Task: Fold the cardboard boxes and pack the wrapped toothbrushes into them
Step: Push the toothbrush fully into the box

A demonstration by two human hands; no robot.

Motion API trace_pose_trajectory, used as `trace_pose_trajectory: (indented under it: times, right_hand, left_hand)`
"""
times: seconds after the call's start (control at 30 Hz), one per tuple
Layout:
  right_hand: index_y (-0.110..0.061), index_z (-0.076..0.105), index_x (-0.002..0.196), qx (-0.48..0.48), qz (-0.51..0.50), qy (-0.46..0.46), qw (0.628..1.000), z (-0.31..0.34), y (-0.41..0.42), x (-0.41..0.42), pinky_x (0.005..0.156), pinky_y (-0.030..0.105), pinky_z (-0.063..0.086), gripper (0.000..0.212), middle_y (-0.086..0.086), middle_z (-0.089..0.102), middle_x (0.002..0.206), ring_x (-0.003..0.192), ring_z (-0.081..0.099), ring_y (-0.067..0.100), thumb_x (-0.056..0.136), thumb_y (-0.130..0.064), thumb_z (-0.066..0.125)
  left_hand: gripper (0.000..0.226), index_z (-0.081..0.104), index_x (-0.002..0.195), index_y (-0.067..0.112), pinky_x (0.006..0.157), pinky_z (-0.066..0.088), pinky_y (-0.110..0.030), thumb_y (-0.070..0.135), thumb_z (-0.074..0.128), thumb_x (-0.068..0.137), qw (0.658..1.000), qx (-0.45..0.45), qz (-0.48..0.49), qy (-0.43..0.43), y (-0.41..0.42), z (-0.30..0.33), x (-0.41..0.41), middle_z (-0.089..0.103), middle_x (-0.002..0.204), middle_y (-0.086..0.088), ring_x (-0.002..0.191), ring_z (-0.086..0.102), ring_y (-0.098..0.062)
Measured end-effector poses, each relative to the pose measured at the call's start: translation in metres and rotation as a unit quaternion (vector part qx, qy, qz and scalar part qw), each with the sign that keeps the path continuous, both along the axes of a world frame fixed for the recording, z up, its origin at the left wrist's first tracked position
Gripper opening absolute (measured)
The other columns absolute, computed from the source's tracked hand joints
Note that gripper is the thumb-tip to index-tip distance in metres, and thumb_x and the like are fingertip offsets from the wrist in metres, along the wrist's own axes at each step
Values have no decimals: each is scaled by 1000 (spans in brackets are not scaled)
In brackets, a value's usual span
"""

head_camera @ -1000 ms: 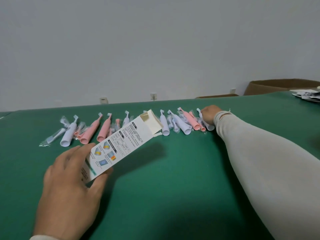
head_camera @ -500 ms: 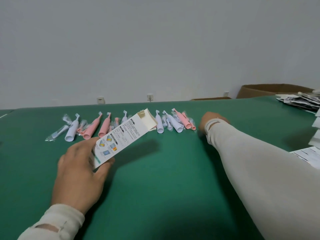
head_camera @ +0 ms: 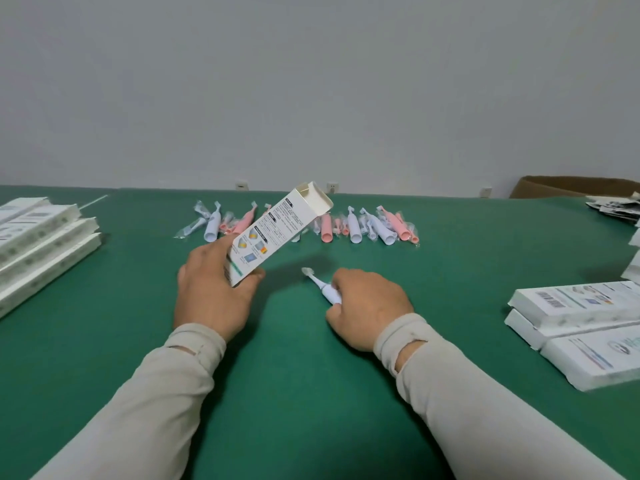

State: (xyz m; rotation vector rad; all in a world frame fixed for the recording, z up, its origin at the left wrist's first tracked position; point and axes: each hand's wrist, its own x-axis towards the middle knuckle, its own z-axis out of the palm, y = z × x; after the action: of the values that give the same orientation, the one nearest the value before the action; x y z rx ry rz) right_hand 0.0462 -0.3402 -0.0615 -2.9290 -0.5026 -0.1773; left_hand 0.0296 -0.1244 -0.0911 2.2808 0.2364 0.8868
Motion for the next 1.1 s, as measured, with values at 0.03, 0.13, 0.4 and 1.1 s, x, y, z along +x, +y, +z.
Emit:
trace_pose_trajectory:
  times: [0.03, 0.13, 0.4, 1.1]
  right_hand:
    - [-25, 53, 105, 2, 1, -9, 1000, -1, 3, -2, 67, 35, 43, 21, -4, 58, 94, 83, 54, 24, 90, -40, 52]
    - [-26, 55, 102, 9, -16, -15, 1000, -7, 4, -3, 68, 34, 44, 30, -5, 59, 94, 88, 53, 22, 91, -54, 53]
    - [-17, 60, 61, 259, -79, -44, 962, 3, -18, 9, 74, 33, 47, 35, -10, 63, 87, 89, 56, 18, 70, -51, 65]
    - [-6, 58, 119, 769, -1, 6, 639, 11, -41, 12, 60, 24, 57, 31, 13, 76, 90, 70, 72, 21, 90, 5, 59]
  left_hand:
    - [64, 53, 136, 34, 103, 34, -38, 29, 80, 78, 1000, -3, 1, 2, 2, -1, -4, 57, 122, -6, 115, 47, -31]
    - [61, 55, 134, 31, 101, 35, -38, 31, 81, 78, 1000, 1, 4, 9, 7, -2, -11, 55, 124, -5, 114, 47, -30]
    - [50, 57, 125, 32, 97, 27, -28, 28, 79, 79, 999, 30, 18, 30, 13, 1, -6, 54, 130, -1, 120, 45, -26]
    - [58, 58, 131, 36, 116, 20, -40, 17, 78, 80, 993, 57, -11, 106, 7, 3, -10, 26, 159, -8, 145, 23, -31]
